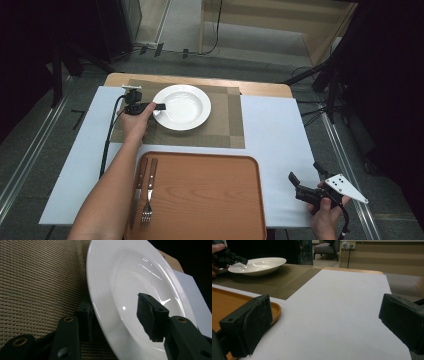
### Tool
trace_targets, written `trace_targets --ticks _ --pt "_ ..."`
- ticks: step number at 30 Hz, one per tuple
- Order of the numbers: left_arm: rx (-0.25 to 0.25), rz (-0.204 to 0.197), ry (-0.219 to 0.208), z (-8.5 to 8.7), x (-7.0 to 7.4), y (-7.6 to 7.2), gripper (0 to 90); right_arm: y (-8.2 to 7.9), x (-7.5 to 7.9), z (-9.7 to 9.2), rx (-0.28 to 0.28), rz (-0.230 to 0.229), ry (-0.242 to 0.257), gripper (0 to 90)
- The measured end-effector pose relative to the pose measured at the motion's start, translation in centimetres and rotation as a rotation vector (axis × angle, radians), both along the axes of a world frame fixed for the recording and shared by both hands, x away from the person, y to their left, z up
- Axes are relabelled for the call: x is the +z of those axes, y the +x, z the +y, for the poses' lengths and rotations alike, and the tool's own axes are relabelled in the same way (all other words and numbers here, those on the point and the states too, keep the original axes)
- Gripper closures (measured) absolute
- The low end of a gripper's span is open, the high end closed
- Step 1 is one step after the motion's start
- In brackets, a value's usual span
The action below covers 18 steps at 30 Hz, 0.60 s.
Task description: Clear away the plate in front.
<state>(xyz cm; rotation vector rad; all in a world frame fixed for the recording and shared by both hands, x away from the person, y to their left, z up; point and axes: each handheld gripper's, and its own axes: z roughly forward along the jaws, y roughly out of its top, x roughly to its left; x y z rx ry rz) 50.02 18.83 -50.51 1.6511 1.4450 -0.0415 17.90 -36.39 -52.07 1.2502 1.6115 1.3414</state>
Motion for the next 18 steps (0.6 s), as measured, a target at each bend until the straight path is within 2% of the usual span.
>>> trace_targets --ticks 7,10,12,14,16,17,18 --pt "0.002 0.016 0.033 -1.0 -0.3 0.3 49.5 0.0 0.0 0.0 0.000 0.002 0.002 0.0" --pt "0.015 0.021 0.059 -1.1 -0.2 0.3 54.6 0.0 0.0 0.0 -0.001 0.003 0.003 0.0" --pt "0.028 0.021 0.087 -1.2 -0.1 0.3 63.1 0.0 0.0 -0.1 0.001 0.003 0.002 0.0" --pt "0.038 0.018 0.111 -1.5 0.1 0.1 63.2 0.0 0.0 0.0 0.001 0.005 0.004 0.0" --pt "0.042 0.008 0.096 -1.6 0.4 0.0 64.4 0.0 0.0 0.0 0.002 0.005 0.004 0.0" --pt "0.032 0.008 0.059 -1.6 0.5 0.0 66.3 0.0 0.0 0.0 0.001 0.004 0.003 0.0" --pt "0.020 0.009 0.042 -1.7 0.7 0.0 69.9 0.1 0.0 -0.1 -0.001 0.003 0.003 0.0"
